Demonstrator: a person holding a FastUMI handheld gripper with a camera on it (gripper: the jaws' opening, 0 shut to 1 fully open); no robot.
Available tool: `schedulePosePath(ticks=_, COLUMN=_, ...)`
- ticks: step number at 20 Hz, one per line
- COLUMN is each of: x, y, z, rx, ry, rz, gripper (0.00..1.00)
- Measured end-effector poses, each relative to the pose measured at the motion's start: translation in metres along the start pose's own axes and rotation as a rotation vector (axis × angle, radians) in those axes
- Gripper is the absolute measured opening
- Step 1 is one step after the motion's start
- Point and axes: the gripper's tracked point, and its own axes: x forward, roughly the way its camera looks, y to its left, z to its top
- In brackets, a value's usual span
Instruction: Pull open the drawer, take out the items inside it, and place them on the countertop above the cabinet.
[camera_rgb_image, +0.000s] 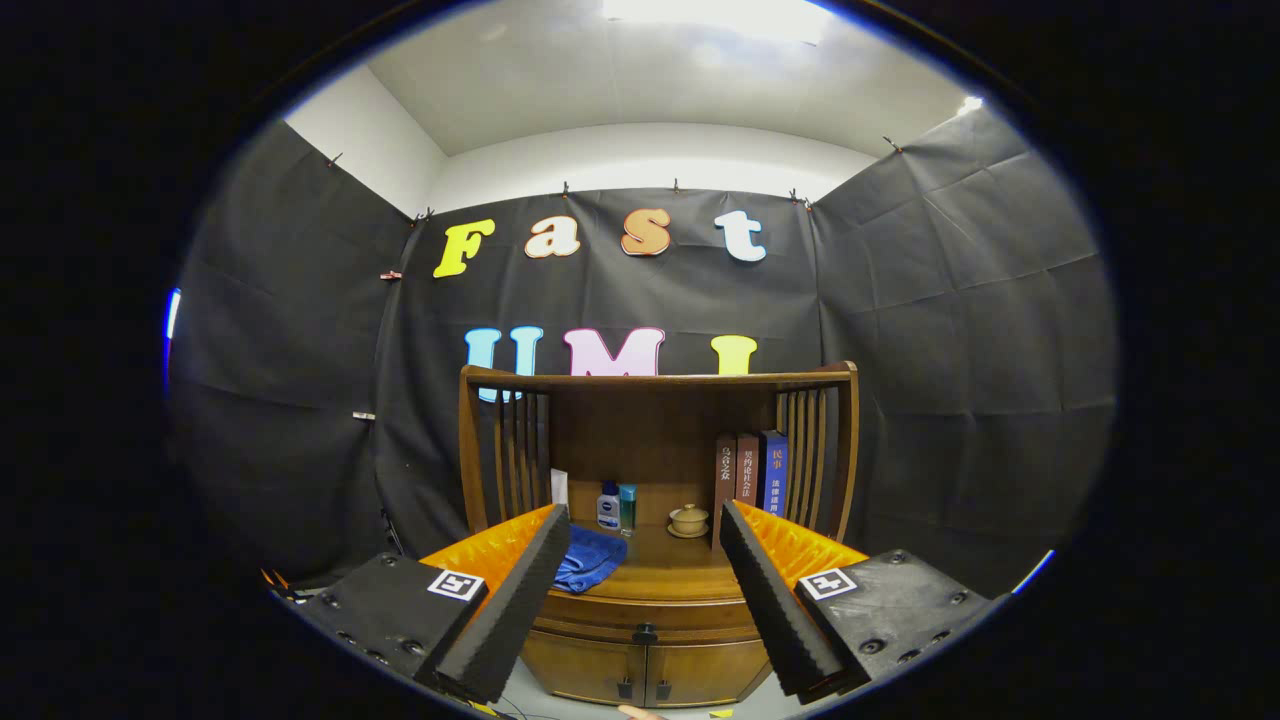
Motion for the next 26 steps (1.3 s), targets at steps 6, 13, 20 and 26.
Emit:
schedulePosePath(ticks=6, x=0.003, y=0.003, z=-0.001, rx=-0.001, ry=0.001, rz=0.000, gripper=0.98)
schedulePosePath(ticks=13, x=0.013, y=0.005, z=-0.016, rx=0.018, ry=0.028, rz=0.001, gripper=0.98)
schedulePosePath(ticks=20, x=0.047, y=0.016, z=-0.079, rx=0.022, ry=0.097, rz=0.018, gripper=0.98)
schedulePosePath(ticks=26, x=0.083, y=0.022, z=-0.166, rx=0.039, ry=0.219, rz=0.016, gripper=0.99)
